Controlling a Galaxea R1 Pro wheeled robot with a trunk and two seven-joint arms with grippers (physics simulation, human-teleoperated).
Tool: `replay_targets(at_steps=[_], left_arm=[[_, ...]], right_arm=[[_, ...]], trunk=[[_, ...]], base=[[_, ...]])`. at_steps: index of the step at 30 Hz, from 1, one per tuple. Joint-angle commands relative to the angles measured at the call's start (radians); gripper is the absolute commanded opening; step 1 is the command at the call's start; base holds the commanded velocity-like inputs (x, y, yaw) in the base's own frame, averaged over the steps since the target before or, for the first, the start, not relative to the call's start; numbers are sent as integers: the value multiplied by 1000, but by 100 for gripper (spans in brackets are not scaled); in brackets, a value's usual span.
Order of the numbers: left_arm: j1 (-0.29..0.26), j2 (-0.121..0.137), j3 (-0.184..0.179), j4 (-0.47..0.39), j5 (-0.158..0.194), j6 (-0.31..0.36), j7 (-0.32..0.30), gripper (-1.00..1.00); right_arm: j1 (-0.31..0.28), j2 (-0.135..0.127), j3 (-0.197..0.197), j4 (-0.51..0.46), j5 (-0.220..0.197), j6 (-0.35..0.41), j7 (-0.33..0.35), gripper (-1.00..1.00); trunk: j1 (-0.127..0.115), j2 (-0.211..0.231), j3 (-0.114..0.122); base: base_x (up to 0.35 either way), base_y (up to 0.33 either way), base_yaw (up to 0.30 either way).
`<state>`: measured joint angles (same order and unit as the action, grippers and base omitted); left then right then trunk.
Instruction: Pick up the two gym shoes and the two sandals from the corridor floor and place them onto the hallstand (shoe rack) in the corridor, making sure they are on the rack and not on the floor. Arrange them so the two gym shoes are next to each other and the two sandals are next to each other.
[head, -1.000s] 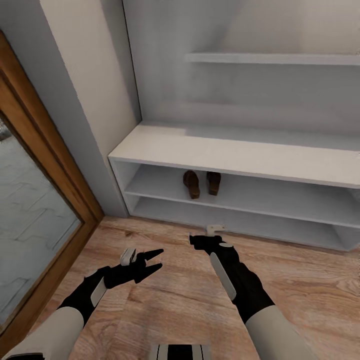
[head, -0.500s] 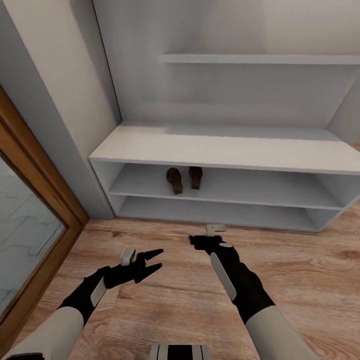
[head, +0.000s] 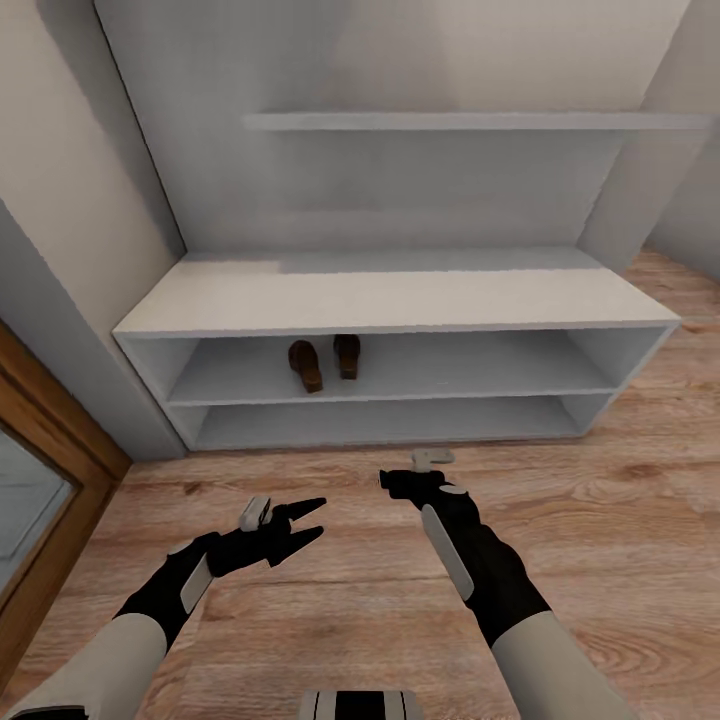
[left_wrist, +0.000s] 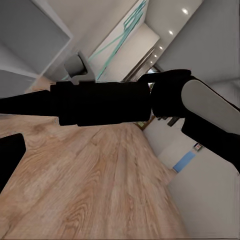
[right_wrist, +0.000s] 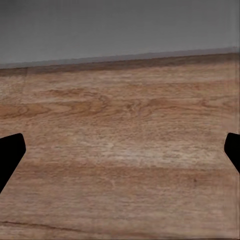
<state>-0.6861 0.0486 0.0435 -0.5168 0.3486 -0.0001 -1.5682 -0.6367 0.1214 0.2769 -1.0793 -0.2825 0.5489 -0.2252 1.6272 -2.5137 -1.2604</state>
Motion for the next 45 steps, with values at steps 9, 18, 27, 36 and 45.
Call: replay_targets(at_steps=[9,18,27,36,45], left_arm=[[-1,2,1,0,2,0,-3,100],[-1,2,1,-1,3,0,-3,100],[-1,2,1,-1,3,0,-3,100],[-1,2,1,-2,3,0,-3,100],[0,2,1,-1,3,0,-3,100]], right_arm=[[-1,0,2,-1,-10,2,-9,100],[-1,0,1,-1,-10,3,-10,100],[-1,0,-1,-1,-8,3,-11,100],[-1,0,-2,-1,-8,3,-11,100],[-1,0,-2,-1,-7,3,-11,100]], trunk=[[0,0,4],[1,-1,1],[1,-1,6],[-3,1,43],[-7,3,83]], base=[[0,0,-286],[0,0,-287],[0,0,-287],[0,0,-287],[0,0,-285]])
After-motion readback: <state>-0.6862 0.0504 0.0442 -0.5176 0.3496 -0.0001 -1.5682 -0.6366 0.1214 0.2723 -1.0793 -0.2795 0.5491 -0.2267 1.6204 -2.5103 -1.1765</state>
